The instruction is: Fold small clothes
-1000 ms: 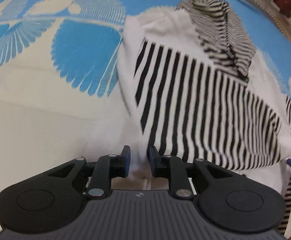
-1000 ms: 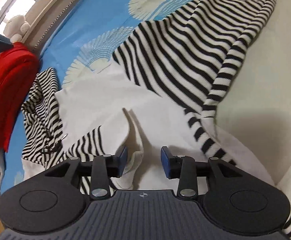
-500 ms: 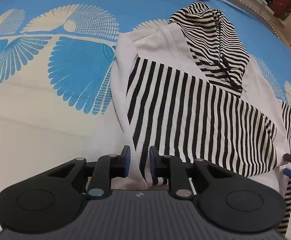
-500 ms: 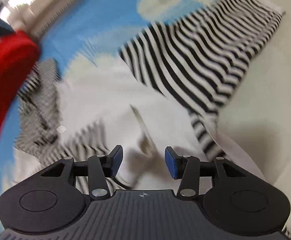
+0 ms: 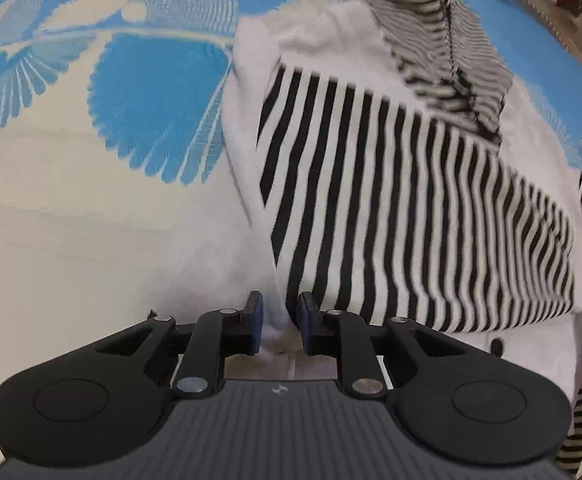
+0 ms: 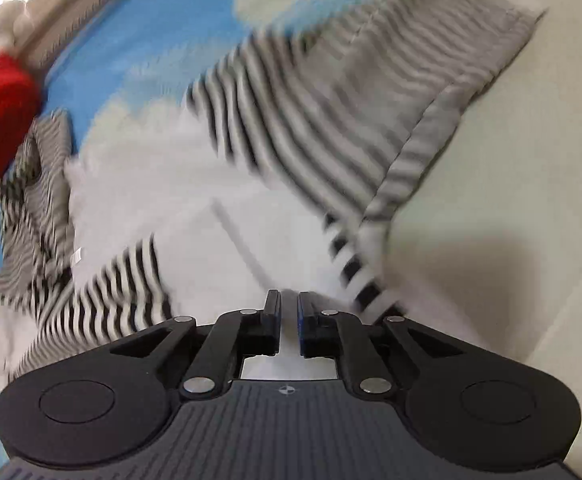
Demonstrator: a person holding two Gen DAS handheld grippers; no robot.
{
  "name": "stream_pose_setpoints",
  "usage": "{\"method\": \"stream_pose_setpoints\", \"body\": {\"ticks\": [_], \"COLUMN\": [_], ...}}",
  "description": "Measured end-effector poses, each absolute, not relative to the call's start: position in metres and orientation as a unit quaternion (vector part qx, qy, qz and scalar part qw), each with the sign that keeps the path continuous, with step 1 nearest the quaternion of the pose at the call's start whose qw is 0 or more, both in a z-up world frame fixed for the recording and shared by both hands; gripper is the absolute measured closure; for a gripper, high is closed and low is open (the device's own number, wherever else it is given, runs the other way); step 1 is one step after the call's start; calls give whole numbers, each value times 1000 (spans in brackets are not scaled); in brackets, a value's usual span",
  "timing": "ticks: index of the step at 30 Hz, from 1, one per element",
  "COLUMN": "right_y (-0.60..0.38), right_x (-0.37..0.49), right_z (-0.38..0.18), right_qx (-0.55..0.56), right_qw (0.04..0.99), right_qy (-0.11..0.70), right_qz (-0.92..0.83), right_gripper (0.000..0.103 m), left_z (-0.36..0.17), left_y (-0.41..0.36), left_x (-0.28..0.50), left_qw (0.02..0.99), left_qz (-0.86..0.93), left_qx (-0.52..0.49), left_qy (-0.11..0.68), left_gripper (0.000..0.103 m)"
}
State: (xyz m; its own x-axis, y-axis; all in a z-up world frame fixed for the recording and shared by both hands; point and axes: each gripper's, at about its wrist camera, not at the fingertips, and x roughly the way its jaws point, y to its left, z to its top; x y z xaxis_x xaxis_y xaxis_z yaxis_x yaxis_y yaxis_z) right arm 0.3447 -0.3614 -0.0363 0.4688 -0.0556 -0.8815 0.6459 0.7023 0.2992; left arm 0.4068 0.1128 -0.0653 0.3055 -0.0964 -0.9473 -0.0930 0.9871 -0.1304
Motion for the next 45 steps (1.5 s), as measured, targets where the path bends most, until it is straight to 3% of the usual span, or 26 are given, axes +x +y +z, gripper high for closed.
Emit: {"method": "stream_pose_setpoints", "body": {"ticks": [2,5,7,11,17,23,29,45], "right_y": [-355,-345,-347,-360,-377,-402,-437,-586], "right_x": [346,349,358,362,357,347,342,298], "right_z": [-17,0,-14,-57,-28,-28,-11,-36], "right_qx": [299,288,311,310,308,313,300,415], "right_qw": [831,865,844,774,818,807,830,783], "right_qy": [423,385,425,529,465,469,426,332], "right_qz": [-203,-141,-102,-158,-145,-176,-201,-322], "right_gripper": [93,74,62,63,58,57,57,57], "left_z": [-56,-58,-64,-68,-47,-74,-44,-37], "left_y": [108,101,97,95,76,60,43,8], "left_x": [407,408,410,409,409,411,410,411], "left_qw": [815,813,805,800,823,793,823,830], "left_qz": [-11,-22,-17,-10,-42,-40,-57,-73], "left_qx": [-79,-88,-81,-74,-81,-67,-55,-41], "left_qy": [574,576,587,595,561,604,563,552], "left_gripper": [82,82,82,82,77,77,73,73]}}
